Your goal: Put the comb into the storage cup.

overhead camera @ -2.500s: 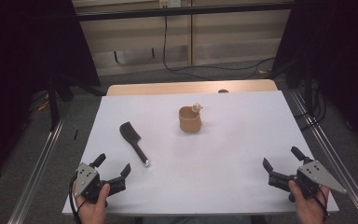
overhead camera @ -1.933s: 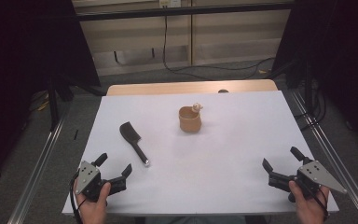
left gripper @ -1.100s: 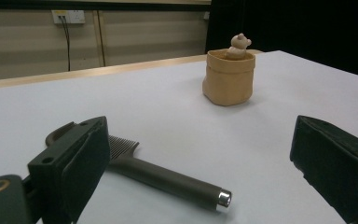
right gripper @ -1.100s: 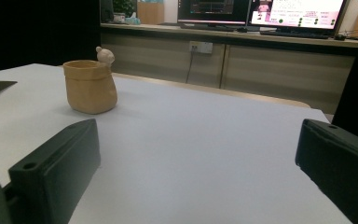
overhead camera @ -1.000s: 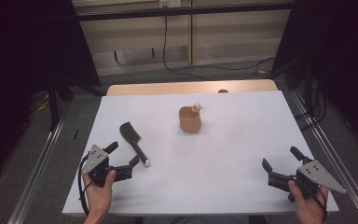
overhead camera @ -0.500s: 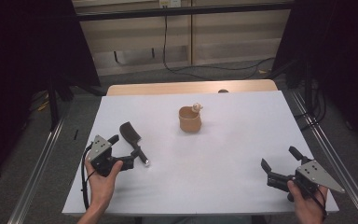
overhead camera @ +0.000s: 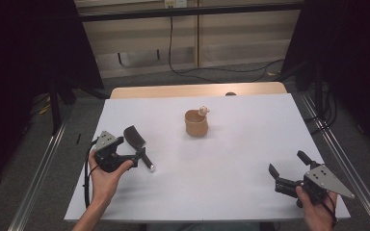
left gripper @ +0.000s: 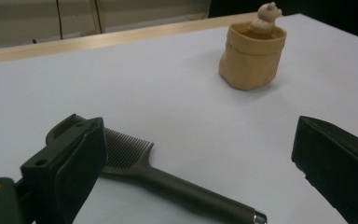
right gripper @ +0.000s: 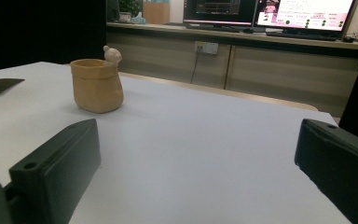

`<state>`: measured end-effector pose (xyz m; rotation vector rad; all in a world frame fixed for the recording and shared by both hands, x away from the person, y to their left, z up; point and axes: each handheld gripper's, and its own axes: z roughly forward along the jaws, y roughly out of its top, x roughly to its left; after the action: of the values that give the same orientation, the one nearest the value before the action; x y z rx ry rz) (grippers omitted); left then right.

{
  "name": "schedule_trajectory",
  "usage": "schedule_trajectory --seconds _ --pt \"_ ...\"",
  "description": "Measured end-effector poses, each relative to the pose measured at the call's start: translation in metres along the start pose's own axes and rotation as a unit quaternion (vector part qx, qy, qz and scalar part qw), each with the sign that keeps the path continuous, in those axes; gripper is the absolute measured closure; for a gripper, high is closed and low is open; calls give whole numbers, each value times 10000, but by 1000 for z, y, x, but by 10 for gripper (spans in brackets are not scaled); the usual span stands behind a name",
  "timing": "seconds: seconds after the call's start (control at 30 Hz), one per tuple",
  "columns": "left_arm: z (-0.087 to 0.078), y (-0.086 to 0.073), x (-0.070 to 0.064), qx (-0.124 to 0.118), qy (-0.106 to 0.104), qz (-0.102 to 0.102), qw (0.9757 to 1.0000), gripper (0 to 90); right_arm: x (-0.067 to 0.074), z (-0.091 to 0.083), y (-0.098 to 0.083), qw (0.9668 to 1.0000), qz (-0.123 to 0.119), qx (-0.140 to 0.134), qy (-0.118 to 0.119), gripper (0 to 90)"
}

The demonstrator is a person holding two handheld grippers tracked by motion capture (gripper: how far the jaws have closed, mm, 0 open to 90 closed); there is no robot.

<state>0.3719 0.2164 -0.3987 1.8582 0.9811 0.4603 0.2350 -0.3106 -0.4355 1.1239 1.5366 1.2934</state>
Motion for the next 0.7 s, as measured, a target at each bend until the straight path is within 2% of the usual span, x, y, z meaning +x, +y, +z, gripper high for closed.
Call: schedule_trajectory --seconds 0.03,0.2,0.23,0.27,0.33,0.47,0.53,0.57,0.7 --pt "2 1 1 109 -31 -37 9999 39 0 0 0 10000 7 4 -8 0" --pt "6 3 1 242 -39 -129 9996 44 1 1 0 10000 -2 32 18 0" --pt "7 3 4 330 -3 -158 9993 44 2 1 0 10000 -13 26 44 0" --pt "8 3 6 377 -33 -301 9988 44 2 1 0 10000 -15 28 44 0" --pt "10 5 9 497 24 -358 9981 45 2 1 -1 10000 -9 29 36 0" --pt "13 9 14 560 69 -444 9974 49 1 2 -1 10000 -16 61 31 0" --pt "15 12 16 639 104 -488 9967 50 2 2 -1 10000 -5 63 39 0" --pt "18 13 16 805 87 -513 9954 51 2 2 -1 10000 -10 64 41 0" --pt "25 14 15 1061 134 -522 9929 86 2 2 -1 10000 2 75 63 0"
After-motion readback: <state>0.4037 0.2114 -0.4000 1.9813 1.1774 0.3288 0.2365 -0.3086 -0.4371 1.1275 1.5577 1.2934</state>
